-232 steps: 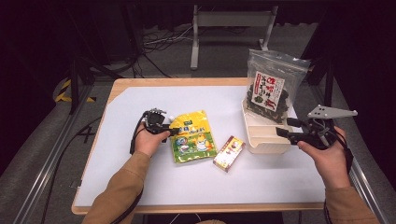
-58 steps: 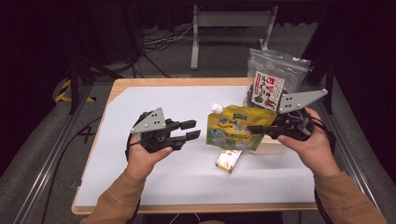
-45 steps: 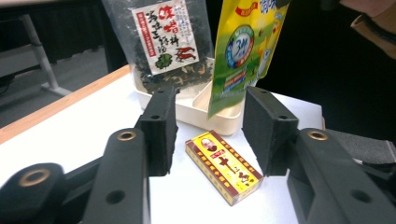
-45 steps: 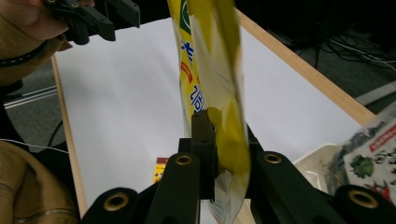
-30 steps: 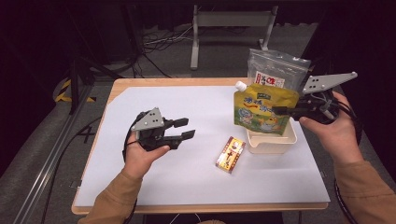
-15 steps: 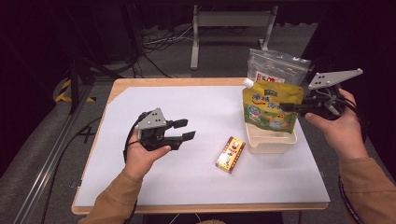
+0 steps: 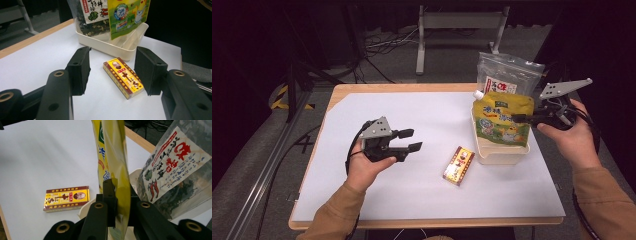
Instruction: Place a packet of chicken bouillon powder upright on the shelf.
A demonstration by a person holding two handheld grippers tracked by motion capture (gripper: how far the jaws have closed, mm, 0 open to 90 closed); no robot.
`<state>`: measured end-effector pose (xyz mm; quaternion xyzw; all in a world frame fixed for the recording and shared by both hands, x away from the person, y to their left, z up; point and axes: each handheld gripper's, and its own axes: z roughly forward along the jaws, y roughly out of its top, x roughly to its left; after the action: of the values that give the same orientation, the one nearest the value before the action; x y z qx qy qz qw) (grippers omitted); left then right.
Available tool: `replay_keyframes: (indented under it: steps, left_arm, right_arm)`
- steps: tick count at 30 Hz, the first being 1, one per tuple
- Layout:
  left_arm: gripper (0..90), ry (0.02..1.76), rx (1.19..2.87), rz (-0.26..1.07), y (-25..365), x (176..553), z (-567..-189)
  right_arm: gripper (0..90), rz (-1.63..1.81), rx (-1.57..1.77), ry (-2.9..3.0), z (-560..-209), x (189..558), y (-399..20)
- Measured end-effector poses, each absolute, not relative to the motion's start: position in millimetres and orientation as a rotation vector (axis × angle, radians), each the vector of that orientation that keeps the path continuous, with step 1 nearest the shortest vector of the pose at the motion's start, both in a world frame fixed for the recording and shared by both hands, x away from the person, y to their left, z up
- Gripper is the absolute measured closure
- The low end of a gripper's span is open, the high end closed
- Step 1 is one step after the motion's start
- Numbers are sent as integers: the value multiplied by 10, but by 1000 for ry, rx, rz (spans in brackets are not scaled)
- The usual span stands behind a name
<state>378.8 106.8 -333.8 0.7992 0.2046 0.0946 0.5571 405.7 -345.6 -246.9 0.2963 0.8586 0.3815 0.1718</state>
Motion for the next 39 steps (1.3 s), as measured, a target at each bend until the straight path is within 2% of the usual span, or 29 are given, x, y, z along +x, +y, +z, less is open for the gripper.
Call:
replay_keyframes:
  steps: [39]
  left_arm:
    - [404,493,1936,199,914,3821,-3453]
  right_arm:
    - [850,1201,935,2395,-3046,4208,-3671]
